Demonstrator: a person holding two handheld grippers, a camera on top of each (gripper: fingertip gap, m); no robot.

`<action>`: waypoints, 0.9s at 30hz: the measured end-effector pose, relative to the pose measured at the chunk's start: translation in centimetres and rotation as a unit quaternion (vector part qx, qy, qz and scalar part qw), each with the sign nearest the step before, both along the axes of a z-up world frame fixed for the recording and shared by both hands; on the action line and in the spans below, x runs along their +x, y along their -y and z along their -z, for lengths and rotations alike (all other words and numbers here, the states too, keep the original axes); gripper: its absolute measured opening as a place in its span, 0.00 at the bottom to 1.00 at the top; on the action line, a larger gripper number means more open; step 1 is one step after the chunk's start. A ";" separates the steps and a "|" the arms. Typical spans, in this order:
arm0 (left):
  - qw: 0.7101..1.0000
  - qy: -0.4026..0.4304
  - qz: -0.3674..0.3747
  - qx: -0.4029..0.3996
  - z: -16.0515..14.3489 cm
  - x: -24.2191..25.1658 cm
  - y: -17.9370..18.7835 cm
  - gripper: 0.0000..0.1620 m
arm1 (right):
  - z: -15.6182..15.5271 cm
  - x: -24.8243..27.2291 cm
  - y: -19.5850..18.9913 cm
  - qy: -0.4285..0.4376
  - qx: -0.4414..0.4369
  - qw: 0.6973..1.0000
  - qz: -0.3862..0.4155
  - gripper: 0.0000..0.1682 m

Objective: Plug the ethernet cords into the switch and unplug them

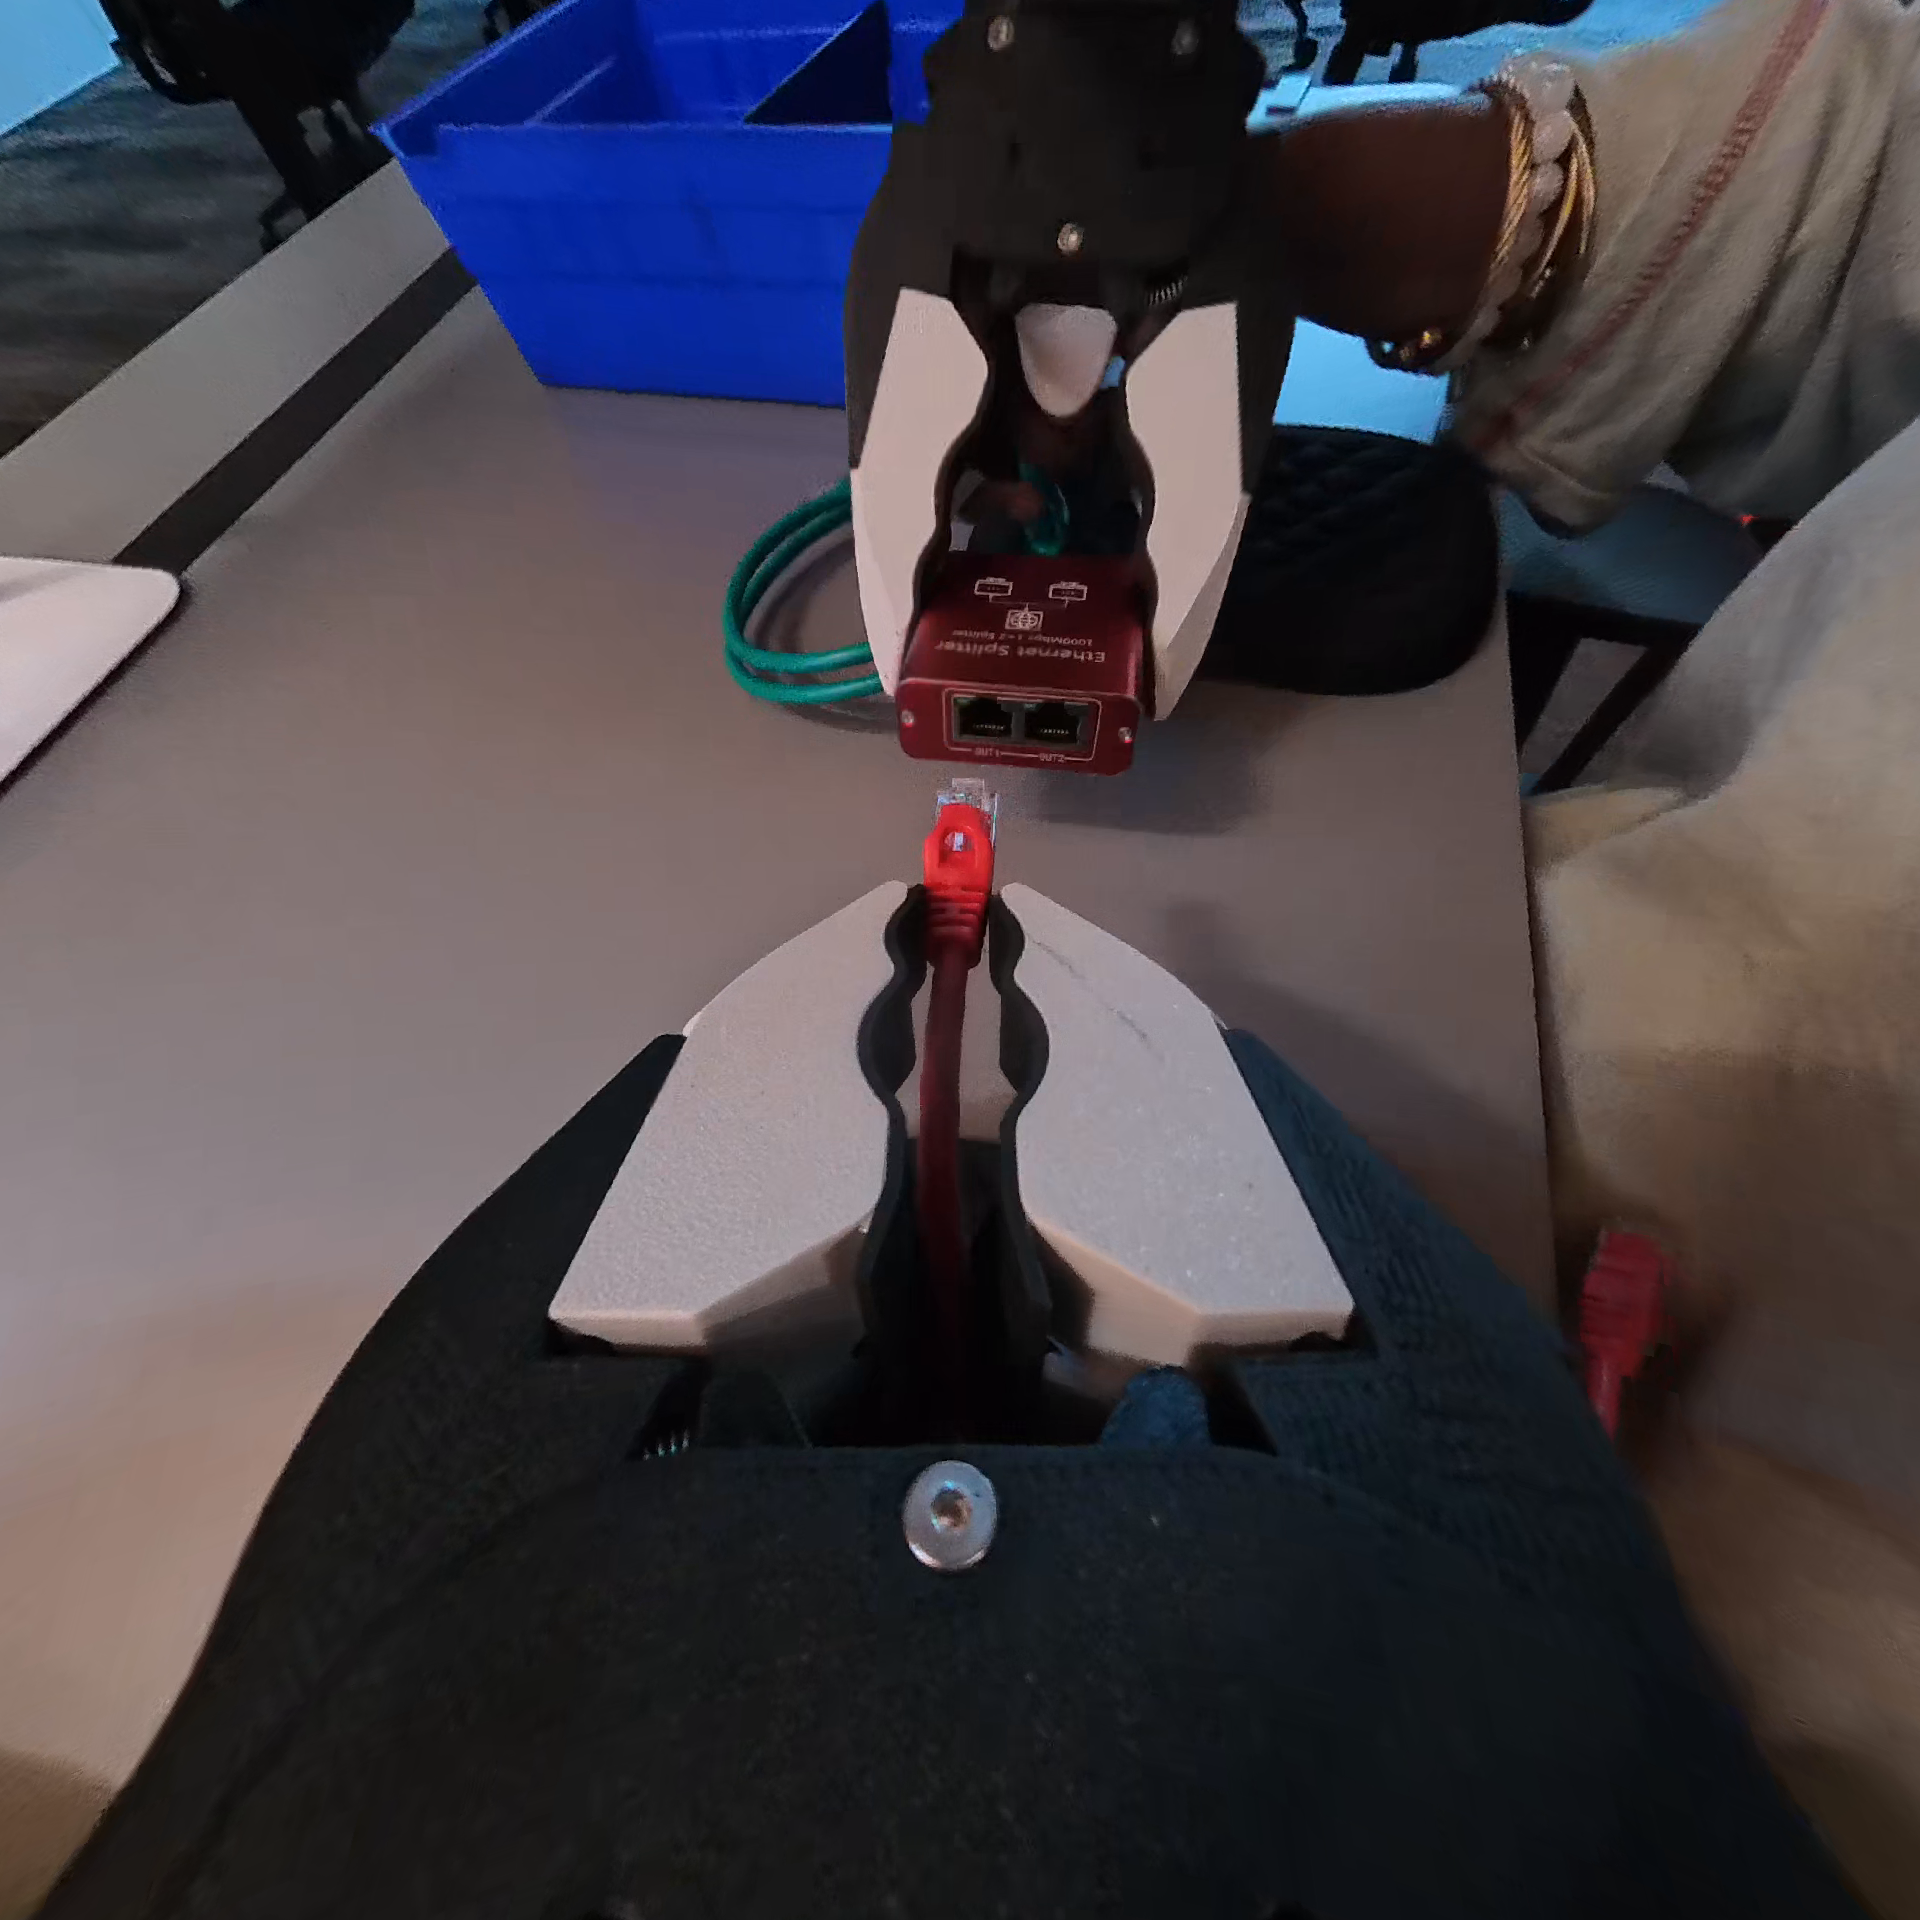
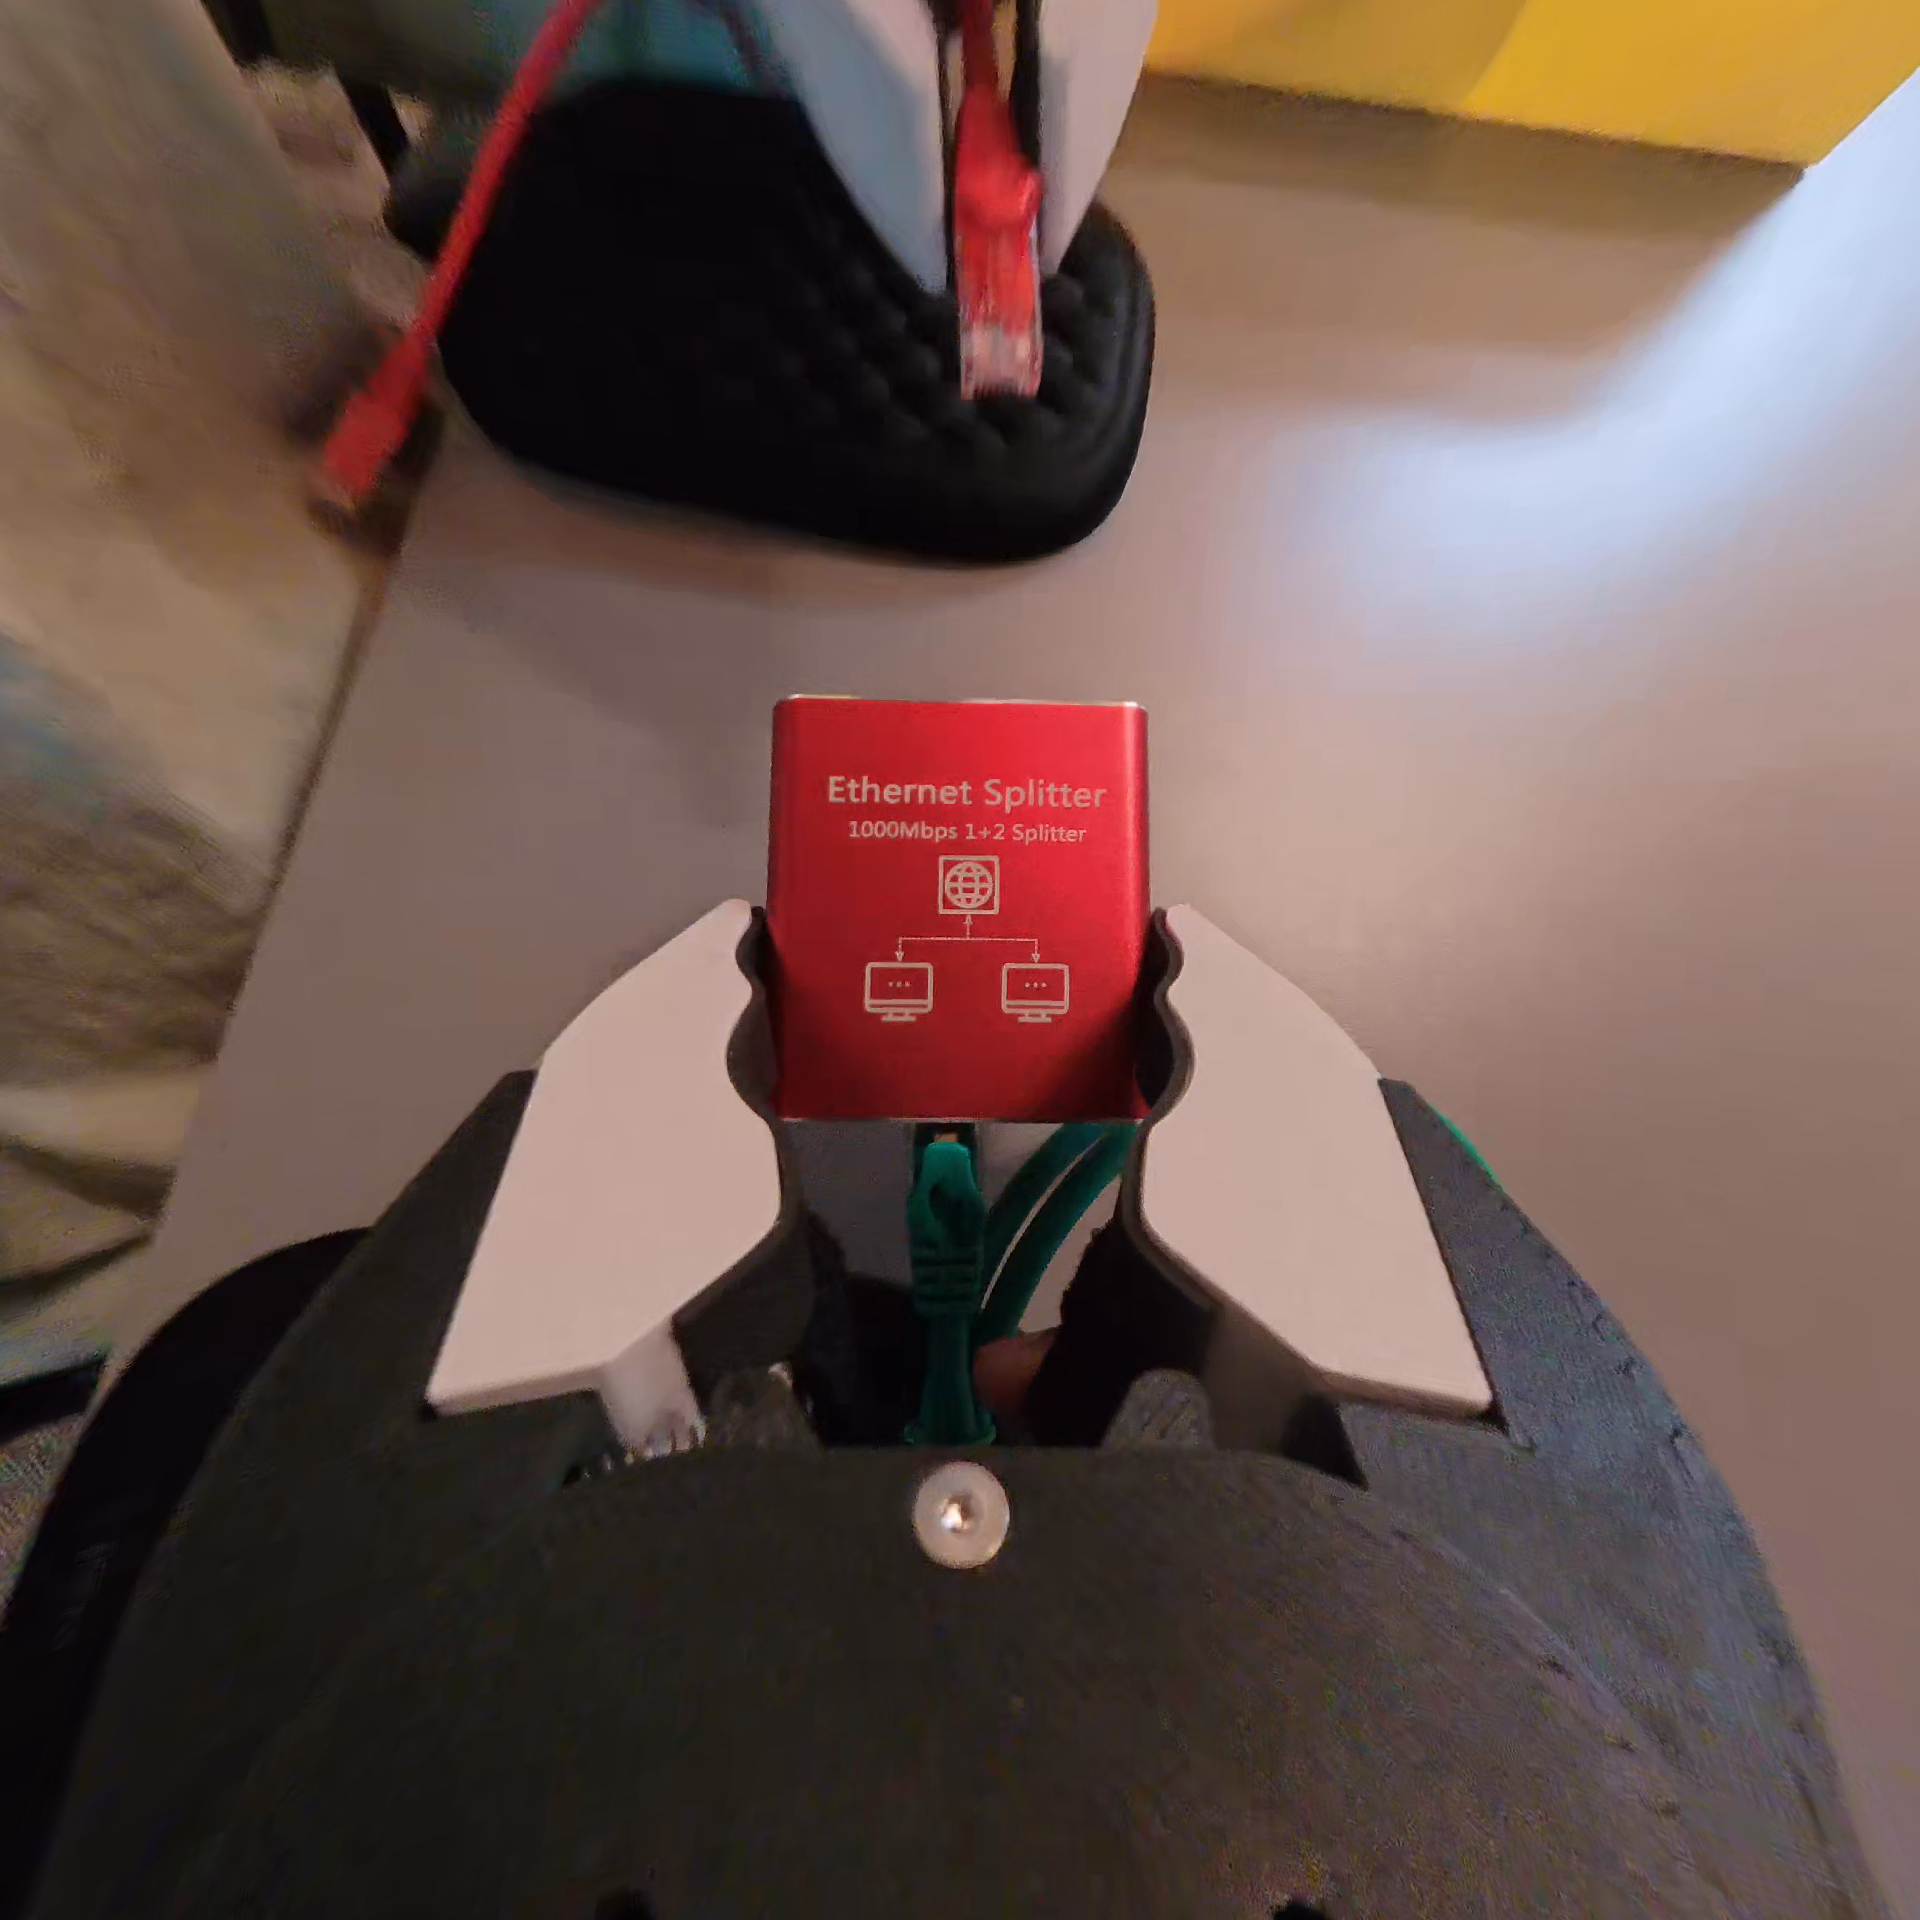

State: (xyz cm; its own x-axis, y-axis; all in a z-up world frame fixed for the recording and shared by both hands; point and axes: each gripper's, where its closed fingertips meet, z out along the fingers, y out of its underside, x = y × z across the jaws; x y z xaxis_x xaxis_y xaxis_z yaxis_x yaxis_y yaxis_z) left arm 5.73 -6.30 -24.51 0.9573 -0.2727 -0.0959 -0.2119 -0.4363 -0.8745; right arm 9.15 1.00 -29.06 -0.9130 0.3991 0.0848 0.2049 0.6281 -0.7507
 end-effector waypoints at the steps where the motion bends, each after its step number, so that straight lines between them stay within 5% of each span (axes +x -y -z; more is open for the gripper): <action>1: 1.000 -0.002 -0.003 0.002 -0.1 0.1 -0.4 0.07 | -0.3 0.0 0.0 0.002 -0.012 1.000 0.007 0.42; 6: 0.996 -0.074 -0.025 -0.030 0.9 -0.1 -1.4 0.07 | -1.2 0.0 0.4 0.000 -0.018 0.999 0.037 0.41; 27: 0.998 -0.050 0.039 -0.014 0.6 2.4 -2.2 0.07 | -1.9 -0.3 1.0 -0.035 -0.003 0.999 0.033 0.41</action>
State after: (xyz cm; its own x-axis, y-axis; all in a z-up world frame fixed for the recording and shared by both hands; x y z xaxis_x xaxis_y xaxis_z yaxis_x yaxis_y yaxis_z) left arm 8.17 -4.07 -25.09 0.9187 -0.3507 -0.1814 -0.3325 -0.4394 -0.8345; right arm 8.89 0.01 -27.20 -0.8765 0.4591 0.1452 0.1921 0.6099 -0.7688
